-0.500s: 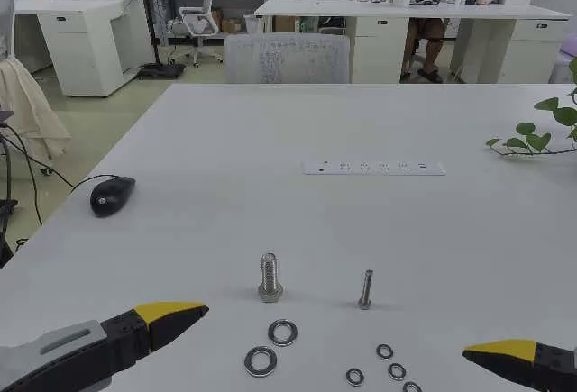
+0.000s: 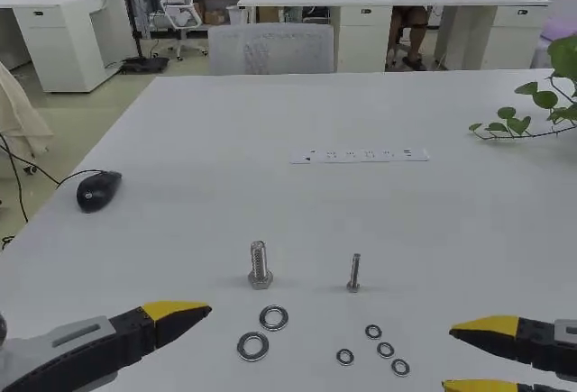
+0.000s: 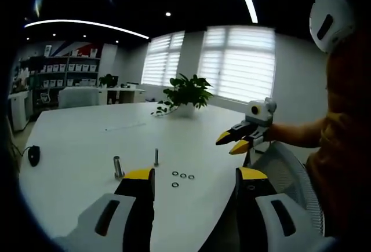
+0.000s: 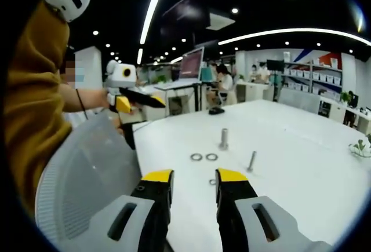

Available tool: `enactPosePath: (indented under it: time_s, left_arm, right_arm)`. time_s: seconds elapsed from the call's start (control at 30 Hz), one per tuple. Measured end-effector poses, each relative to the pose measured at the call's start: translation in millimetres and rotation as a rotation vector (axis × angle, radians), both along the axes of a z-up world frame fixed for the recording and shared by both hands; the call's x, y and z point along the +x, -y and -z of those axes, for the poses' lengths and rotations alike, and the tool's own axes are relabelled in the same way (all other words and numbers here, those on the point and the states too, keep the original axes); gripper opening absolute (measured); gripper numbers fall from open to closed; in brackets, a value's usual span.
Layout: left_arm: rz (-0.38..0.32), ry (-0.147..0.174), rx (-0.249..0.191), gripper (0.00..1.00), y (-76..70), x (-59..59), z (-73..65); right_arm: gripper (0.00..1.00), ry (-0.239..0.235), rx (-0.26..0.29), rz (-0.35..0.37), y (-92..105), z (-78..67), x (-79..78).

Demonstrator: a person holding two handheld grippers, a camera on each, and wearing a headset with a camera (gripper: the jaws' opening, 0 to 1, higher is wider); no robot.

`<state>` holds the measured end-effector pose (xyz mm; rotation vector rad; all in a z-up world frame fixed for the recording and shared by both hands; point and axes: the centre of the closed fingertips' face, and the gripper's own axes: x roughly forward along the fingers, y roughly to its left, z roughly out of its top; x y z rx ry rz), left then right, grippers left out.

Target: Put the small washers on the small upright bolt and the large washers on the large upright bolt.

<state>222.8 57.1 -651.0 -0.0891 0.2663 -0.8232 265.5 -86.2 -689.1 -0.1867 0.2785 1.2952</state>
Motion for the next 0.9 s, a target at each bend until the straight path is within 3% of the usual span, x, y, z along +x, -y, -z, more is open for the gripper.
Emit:
enactPosePath:
  time_s: [0.53,0.9]
  left_arm:
    - [0.010,0.003,0.005,0.55,1.9,-0.8,-1.8]
    - [-0.004,-0.004,0.012,0.55,-3.8,2.7,5.4]
  right_arm:
    - [0.30,-0.004,-0.067,-0.028,-3.2,9.2,4.6]
    - [0.29,-0.011,-0.118,-0.053,-4.0,14.6,10.9]
